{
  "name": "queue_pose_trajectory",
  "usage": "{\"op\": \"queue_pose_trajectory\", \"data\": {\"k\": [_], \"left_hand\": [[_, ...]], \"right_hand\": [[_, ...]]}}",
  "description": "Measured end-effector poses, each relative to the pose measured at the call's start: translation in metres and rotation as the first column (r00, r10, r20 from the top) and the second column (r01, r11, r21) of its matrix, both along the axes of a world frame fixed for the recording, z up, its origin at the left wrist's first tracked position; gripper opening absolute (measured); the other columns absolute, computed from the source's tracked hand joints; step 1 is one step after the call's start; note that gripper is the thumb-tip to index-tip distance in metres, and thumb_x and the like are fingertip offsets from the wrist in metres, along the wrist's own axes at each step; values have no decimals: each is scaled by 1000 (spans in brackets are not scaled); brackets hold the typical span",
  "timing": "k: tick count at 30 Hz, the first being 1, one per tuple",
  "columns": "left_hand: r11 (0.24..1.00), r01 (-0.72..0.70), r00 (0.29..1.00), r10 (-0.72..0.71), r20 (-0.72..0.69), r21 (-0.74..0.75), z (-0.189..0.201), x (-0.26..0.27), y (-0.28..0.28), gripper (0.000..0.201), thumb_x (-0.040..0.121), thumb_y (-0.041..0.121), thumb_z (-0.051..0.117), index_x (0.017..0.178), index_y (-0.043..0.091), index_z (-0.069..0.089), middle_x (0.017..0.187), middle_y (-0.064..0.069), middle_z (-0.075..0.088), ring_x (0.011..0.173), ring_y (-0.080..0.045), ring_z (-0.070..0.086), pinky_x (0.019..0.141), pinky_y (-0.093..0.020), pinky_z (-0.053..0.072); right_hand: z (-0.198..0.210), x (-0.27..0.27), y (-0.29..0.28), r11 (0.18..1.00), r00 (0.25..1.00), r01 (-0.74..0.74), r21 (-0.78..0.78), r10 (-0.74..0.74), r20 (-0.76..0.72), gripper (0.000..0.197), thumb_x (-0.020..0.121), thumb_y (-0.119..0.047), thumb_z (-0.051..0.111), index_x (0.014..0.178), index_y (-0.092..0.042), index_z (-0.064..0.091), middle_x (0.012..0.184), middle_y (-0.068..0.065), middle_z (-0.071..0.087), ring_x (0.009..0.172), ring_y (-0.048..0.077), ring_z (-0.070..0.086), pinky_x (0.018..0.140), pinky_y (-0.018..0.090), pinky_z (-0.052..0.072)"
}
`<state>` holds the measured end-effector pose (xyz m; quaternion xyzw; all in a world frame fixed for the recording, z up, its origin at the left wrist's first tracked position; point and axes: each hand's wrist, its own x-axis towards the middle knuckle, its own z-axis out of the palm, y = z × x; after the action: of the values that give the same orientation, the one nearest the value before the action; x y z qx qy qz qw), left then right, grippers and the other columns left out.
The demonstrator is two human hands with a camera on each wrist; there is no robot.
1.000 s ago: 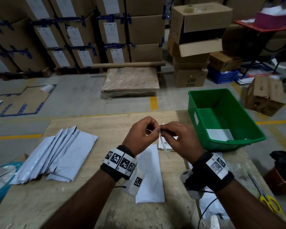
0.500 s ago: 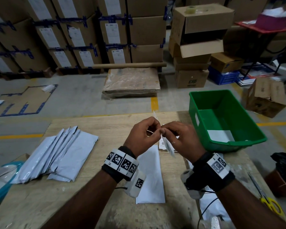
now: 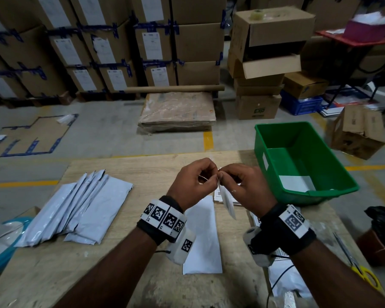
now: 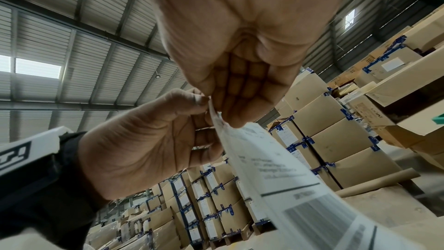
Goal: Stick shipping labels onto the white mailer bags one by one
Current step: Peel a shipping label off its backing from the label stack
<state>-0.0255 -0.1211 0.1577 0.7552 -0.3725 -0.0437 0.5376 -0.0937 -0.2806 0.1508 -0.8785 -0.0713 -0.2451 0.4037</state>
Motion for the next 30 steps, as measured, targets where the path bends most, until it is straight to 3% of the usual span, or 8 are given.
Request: {"op": "queue_pose_trajectory", "data": {"k": [9,13,19,24,30], "left_hand": [[1000,20,1000,-20,-2,6,2,-2,1,5,81,12,60,80,8,57,76,-3,60,72,-19,59,70,-34,56],[1000,6,1000,-6,-28,9,1,-5,3,12,80,19,57,80,7,55,76,-5,59,69,-14,57,68,-30,54],[999,-35,995,38,-87,30,-3,-3,4,10,89,19,59,86,10,56,79,5,61,70,-5,58,63,-19,47],[995,-81,994,85,-69,54,-3,1,5,12,91,21,63,89,11,58,82,3,66,78,-11,64,72,-27,55],[990,-110,993,114,-38,88,-4,3,7,10,91,15,60,85,7,58,76,2,62,68,-5,57,64,-18,49]], "right_hand": [[0,0,0,1000,999,20,14,-19,-38,13,87,-20,58,83,-17,70,73,-9,66,67,5,60,60,30,50],[-2,-1,-2,999,998,43,3,-43,-51,12,86,-21,57,82,-17,67,74,-10,63,67,4,58,61,28,48],[-2,-2,2,1000,998,26,1,-26,-54,12,87,-22,57,81,-17,66,74,-8,64,68,7,59,61,35,51],[-1,-1,5,1000,998,15,1,-15,-56,11,89,-21,59,85,-16,68,77,-8,65,71,6,61,64,34,52],[-2,-2,3,1000,999,21,-10,-21,-47,9,89,-15,58,82,-16,65,75,-9,62,69,6,57,61,33,50]]}}
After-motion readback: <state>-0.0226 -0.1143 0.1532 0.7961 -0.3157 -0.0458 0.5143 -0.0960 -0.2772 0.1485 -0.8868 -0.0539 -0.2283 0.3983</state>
